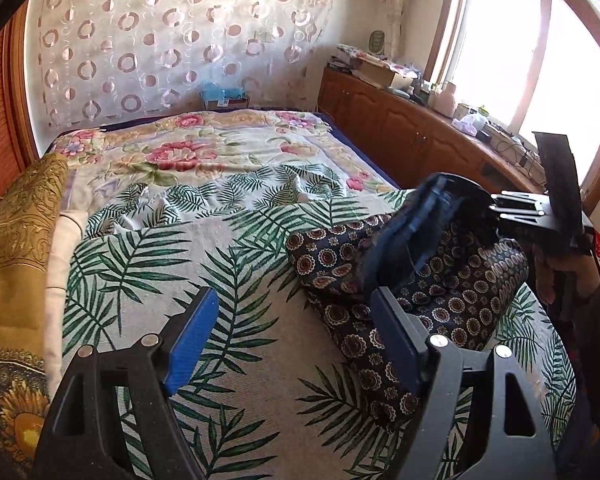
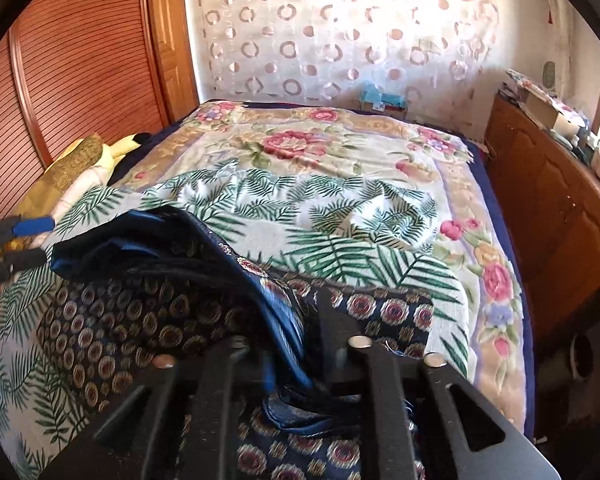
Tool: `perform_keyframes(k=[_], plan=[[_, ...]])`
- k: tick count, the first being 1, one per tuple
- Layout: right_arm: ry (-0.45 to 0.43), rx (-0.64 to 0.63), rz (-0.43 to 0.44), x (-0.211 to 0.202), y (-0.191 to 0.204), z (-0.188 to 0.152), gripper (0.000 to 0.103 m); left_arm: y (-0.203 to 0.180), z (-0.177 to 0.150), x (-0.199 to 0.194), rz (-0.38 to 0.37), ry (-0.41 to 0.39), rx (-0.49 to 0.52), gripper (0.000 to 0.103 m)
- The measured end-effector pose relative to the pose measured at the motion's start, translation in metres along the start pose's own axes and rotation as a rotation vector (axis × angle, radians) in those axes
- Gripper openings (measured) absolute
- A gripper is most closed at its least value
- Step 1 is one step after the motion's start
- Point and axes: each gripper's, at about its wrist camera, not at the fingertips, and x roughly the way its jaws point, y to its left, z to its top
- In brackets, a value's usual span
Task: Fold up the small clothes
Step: 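Grasp the folded navy robe bundle with both grippers and lift it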
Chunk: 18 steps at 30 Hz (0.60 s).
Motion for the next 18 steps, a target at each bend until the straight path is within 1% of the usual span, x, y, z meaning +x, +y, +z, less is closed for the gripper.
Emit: perform_keyframes(k=[2, 6, 8, 11, 14, 18], plan=[[-0.01, 0.011, -0.009, -0.001, 0.0, 0.002, 0.045, -0.001, 0.0, 0.005, -0.002, 0.013, 0.004, 0.079], [-0.048, 0.017, -0.031, -0.011, -0.001, 0.004, 0.046, -0.006, 0.001, 0.013, -0.009, 0.029, 0.02, 0.079], [-0.061, 0.032, -0.037, -0.019, -0.002, 0.0, 0.053, -0.009, 0.005, 0.018, -0.011, 0.035, 0.026, 0.079], [-0.084, 0.049, -0.047, -0.032, -0.003, -0.01, 0.057, -0.012, 0.011, 0.026, -0.019, 0.037, 0.031, 0.079], [-0.079, 0.054, -0.067, -0.041, -0.004, -0.025, 0.062, -0.014, 0.017, 0.036, -0.021, 0.043, 0.035, 0.079], [-0.035, 0.049, -0.102, -0.042, -0.005, -0.045, 0.062, -0.012, 0.021, 0.052, -0.021, 0.06, 0.021, 0.079]])
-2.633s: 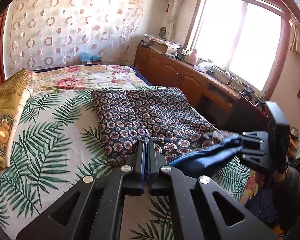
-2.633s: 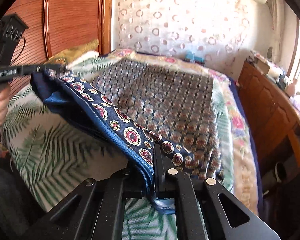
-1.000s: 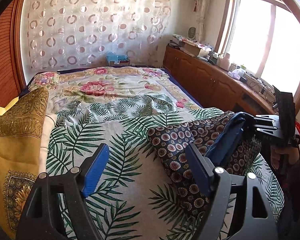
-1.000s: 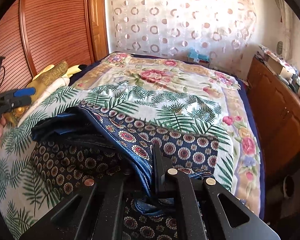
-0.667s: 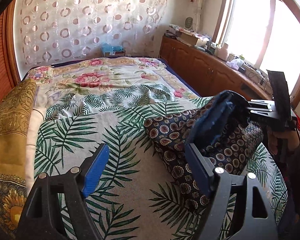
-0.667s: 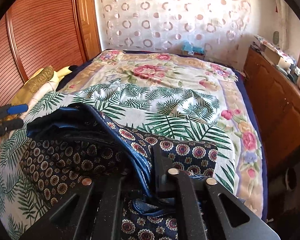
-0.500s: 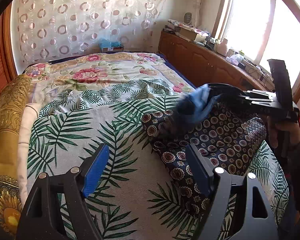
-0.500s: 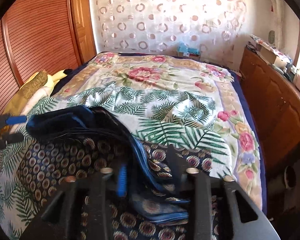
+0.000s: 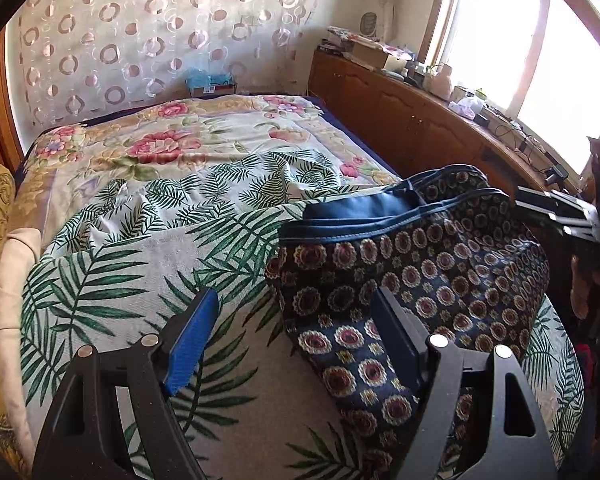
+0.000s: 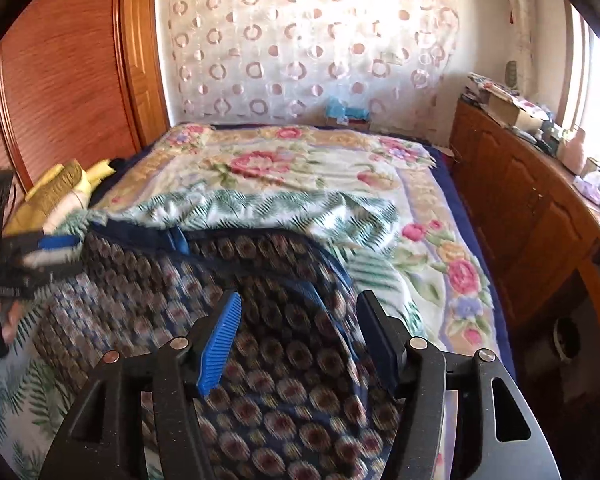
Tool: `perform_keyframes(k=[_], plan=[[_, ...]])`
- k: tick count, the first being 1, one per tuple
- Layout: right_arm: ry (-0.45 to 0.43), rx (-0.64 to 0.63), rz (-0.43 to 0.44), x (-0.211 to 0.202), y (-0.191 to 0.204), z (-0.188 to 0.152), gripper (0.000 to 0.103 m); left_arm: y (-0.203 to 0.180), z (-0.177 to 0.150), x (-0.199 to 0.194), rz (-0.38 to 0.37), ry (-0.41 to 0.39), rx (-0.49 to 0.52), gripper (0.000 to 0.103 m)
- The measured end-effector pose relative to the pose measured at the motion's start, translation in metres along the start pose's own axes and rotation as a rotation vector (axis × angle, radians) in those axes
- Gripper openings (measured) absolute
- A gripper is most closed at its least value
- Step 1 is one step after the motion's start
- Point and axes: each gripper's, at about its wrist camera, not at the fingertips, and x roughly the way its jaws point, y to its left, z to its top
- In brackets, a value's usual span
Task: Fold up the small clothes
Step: 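Grasp the folded navy robe bundle with both grippers and lift it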
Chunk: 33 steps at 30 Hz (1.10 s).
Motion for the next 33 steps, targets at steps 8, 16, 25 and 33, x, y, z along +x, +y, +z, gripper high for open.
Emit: perform_keyframes(k=[8, 16, 25, 33], plan=[[0.074, 0.077, -0.009, 0.014, -0.019, -0.029, 0.062, 0.007, -0.004, 0.018, 0.012, 0.045, -0.03, 0.079], [0.092, 0.117, 0.023, 0.033, -0.028, -0.023, 0.07, 0.004, -0.004, 0.019, 0.015, 0.044, -0.023, 0.079], [0.094, 0.144, 0.077, 0.042, -0.039, -0.016, 0.072, 0.004, -0.004, 0.02, 0.016, 0.047, -0.02, 0.08], [0.108, 0.054, 0.169, 0.047, -0.027, -0.009, 0.042, 0.004, -0.003, 0.02, 0.018, 0.048, -0.018, 0.08]])
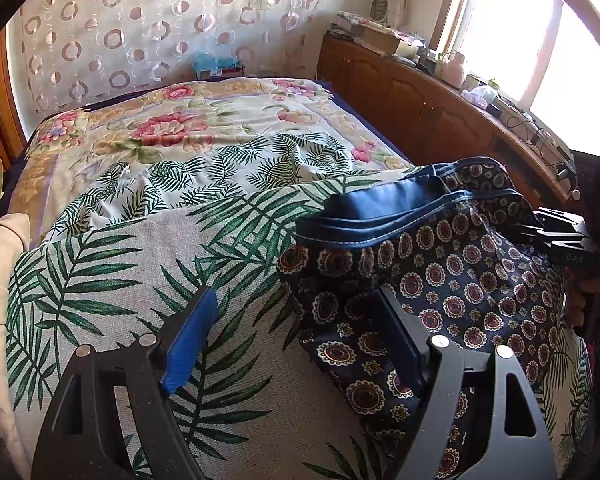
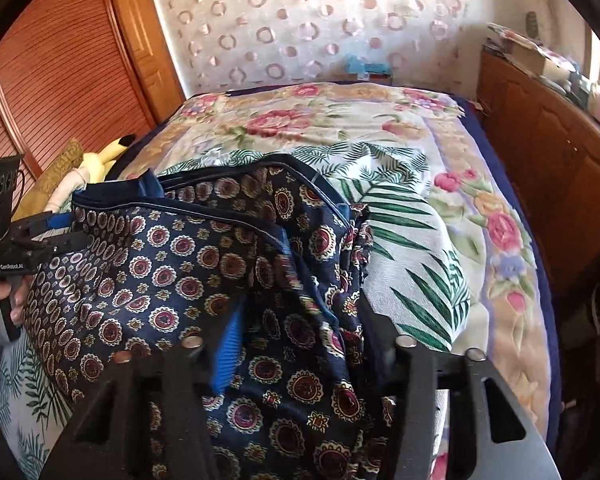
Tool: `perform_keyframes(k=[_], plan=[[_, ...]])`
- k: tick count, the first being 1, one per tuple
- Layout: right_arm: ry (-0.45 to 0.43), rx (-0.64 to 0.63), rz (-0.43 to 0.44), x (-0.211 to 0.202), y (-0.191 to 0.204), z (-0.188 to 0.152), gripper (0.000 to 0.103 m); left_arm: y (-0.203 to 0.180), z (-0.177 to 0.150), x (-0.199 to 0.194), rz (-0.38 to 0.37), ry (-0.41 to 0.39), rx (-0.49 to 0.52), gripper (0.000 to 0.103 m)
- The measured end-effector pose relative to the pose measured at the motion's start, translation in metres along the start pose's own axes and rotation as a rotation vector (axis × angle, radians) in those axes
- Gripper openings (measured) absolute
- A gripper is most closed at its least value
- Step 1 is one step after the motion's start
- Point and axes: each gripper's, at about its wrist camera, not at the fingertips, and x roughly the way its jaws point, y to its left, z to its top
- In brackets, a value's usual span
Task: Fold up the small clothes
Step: 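Grasp the folded navy robe bundle with both grippers and lift it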
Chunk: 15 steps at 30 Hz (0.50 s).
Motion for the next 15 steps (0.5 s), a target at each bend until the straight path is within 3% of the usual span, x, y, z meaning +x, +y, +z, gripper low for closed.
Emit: perform_keyframes(k=[1, 2, 6, 12, 14, 15], plan=[[0.003, 0.005, 0.03, 0.0, -0.001, 0.0, 0.026, 0.0, 0.0, 0.0, 0.001, 0.0, 0.001, 0.08], [0.006, 0.012, 0.057, 0.0, -0.003, -0.001, 0.021, 0.0, 0.001, 0.0, 0.001, 0.001, 0.004, 0.08], [-0.016, 0.009, 0.064, 0.0, -0.009, -0.004, 0.018, 0.007, 0.007, 0.0, -0.034, 0.006, -0.002, 0.074], [-0.031, 0.0, 0.047, -0.002, -0.009, -0.007, 0.015, 0.011, 0.02, 0.008, -0.109, 0.032, -0.021, 0.04], [-0.051, -0.009, 0.03, -0.005, -0.002, -0.009, 0.013, 0.009, 0.02, 0.01, -0.119, 0.04, -0.013, 0.017], [-0.063, -0.011, 0.022, -0.007, 0.003, -0.009, 0.013, 0.006, 0.019, 0.009, -0.122, 0.039, -0.011, 0.013]])
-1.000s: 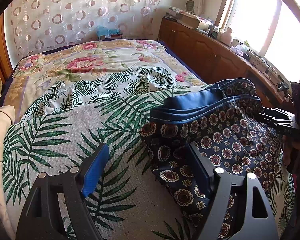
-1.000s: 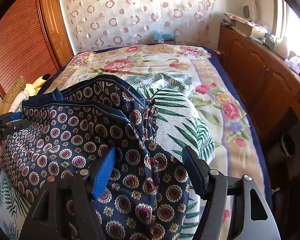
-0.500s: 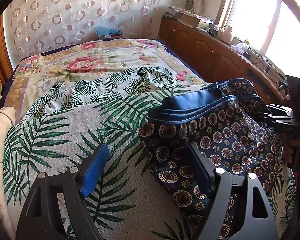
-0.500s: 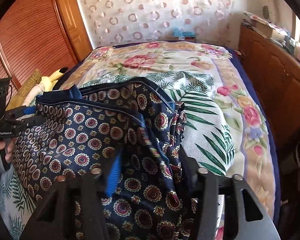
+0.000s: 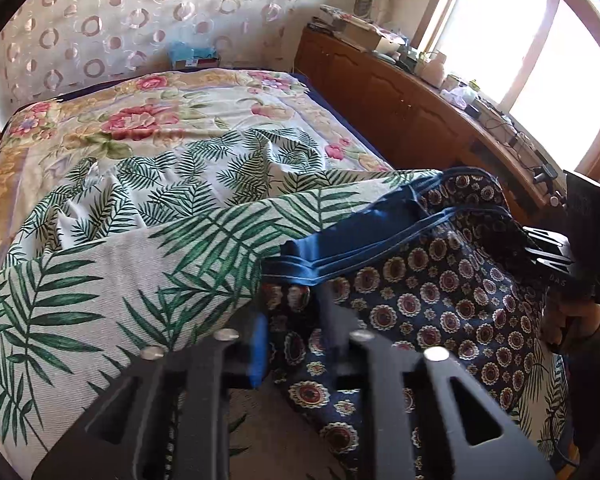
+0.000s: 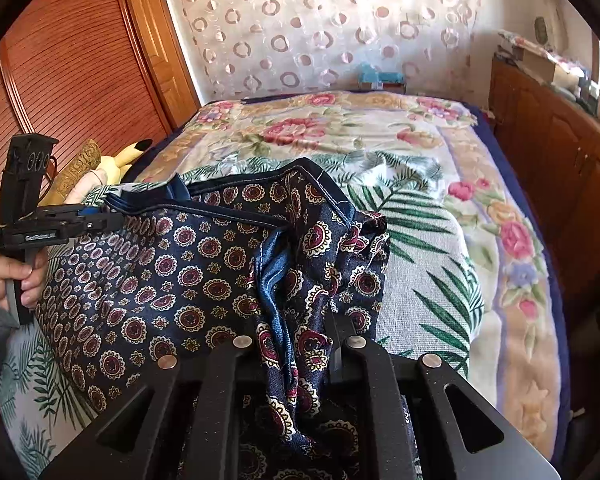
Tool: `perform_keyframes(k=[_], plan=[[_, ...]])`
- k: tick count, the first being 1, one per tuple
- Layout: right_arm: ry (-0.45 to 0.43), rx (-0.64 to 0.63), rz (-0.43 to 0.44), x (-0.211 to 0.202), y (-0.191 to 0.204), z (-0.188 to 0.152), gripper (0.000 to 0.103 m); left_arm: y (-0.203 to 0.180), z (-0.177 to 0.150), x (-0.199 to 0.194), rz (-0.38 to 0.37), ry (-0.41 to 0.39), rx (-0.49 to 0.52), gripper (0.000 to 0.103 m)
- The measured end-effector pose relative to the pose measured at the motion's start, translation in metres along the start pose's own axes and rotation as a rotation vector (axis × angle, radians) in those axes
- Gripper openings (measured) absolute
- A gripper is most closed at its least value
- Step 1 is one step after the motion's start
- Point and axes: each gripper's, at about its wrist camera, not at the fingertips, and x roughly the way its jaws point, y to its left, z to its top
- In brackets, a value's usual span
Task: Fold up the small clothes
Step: 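Grasp the folded navy robe bundle with both grippers and lift it, then carry the robe bundle with both grippers toward the yellow plush toy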
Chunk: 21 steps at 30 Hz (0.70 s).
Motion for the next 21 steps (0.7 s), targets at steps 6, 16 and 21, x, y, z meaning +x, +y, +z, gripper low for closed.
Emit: perform_keyframes(k=[6, 16, 21], plan=[[-0.106, -0.032, -0.04, -0.028, 0.018, -0.002, 0.012, -0.022, -0.002, -0.036, 0.004, -0.103, 0.047, 0.006], [-0.25, -0.131, -0.027, -0.069, 0.067, 0.015, 0.012, -0.025, -0.005, -0.128, 0.038, -0.295, 0.052, 0.006], [-0.275, -0.2, 0.004, -0.072, 0.086, 0.021, 0.012, -0.006, -0.014, -0.167, 0.096, -0.359, 0.032, 0.006]])
